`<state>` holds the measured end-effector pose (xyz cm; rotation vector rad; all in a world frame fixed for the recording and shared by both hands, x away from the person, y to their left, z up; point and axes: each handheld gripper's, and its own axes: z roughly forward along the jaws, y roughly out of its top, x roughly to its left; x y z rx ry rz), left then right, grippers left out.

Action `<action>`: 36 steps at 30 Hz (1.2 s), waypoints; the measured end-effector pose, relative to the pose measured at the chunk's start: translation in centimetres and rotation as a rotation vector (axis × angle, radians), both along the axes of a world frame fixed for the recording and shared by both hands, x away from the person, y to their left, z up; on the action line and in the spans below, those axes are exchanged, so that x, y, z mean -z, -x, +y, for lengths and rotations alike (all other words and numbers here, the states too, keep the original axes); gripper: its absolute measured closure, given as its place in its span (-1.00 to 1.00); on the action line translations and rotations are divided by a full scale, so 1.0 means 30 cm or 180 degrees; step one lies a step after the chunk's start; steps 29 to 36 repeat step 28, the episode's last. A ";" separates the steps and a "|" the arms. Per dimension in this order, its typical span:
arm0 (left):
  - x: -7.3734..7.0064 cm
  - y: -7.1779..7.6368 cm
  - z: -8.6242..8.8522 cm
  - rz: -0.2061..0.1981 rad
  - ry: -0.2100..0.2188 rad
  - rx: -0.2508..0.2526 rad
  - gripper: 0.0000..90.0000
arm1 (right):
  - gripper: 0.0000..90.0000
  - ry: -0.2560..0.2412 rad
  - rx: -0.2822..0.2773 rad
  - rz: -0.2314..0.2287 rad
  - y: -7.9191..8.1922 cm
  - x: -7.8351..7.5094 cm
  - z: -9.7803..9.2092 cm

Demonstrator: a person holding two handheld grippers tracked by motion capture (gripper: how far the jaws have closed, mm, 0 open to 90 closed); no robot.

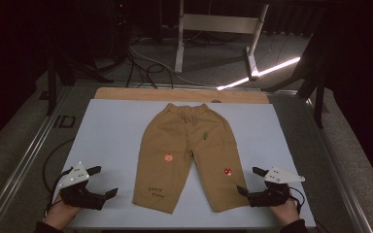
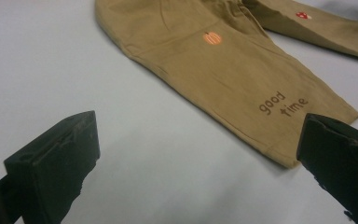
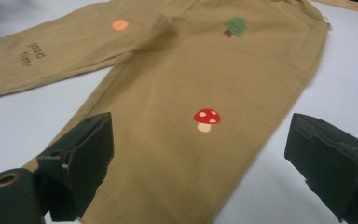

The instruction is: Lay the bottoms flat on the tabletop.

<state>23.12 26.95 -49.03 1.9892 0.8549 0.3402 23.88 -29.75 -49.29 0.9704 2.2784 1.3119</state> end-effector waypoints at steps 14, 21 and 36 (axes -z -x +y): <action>0.022 0.017 -0.024 0.0096 -0.0108 0.0203 -1.00 | -0.81 0.0017 -0.0072 0.0037 0.007 0.043 0.005; 0.022 0.023 -0.035 0.0057 -0.0095 0.0302 -1.00 | -0.81 0.0137 -0.0073 0.0033 0.010 0.051 0.011; 0.021 0.026 -0.035 0.0043 -0.0062 0.0367 -1.00 | -0.80 0.0185 -0.0084 0.0041 0.012 0.056 0.009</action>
